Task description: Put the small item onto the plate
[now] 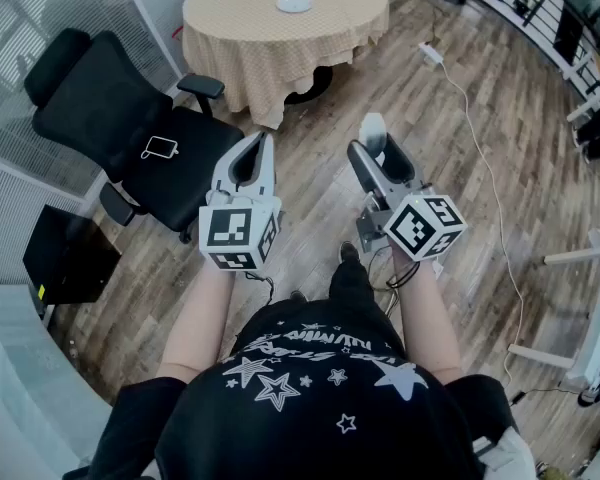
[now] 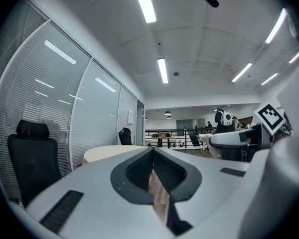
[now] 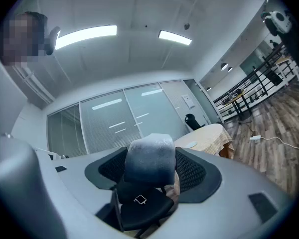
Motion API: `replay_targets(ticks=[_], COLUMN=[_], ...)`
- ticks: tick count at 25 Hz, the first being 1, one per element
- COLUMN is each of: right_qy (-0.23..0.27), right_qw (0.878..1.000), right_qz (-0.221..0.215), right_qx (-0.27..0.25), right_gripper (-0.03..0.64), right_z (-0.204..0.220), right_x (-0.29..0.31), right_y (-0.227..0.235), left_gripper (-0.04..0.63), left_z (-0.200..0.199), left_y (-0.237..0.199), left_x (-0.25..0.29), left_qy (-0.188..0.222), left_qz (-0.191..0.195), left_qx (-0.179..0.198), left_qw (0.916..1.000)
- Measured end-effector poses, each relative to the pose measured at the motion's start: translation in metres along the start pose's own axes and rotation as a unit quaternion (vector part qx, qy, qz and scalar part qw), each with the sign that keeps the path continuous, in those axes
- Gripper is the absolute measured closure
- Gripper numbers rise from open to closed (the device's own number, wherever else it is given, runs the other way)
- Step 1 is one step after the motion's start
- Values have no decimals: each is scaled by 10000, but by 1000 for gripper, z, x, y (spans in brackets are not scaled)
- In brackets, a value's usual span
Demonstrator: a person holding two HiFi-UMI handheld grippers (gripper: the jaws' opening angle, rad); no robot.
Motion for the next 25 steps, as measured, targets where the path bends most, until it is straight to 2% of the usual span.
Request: replay_targets(ticks=[6, 12, 15, 19, 25], right_qy=[-8, -41, -36, 11, -29], right_qw=[9999, 9997, 9996, 9998, 9999], right_qz=[64, 225, 280, 133, -63], right_qx=[-87, -60, -46, 130, 144], right_gripper=[318, 318, 318, 318, 318], right_z=[1, 7, 10, 12, 6], right_x=[-11, -23, -25, -16, 17], right_y=[-2, 2, 5, 3, 9], left_gripper=[595, 595, 595, 595, 595], left_z=[2, 6, 11, 16, 18], left_y=[11, 27, 30, 26, 11], left_x=[1, 0, 1, 4, 19], left_qy=[-9, 84, 58, 35, -25], left_qz=[111, 566, 662, 686, 520], left_qx=[-13, -165, -108, -97, -84], left_qw=[9999, 9982, 9977, 9976, 9986])
Point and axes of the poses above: the fingertips, and each gripper's own axes: x forward along the fingers, y to its right, z out of its underside, the point moved 3 cm from there along -x, backward along the fingers, and after that the axes turned 4 degrees about x, right-handed, at the moved point
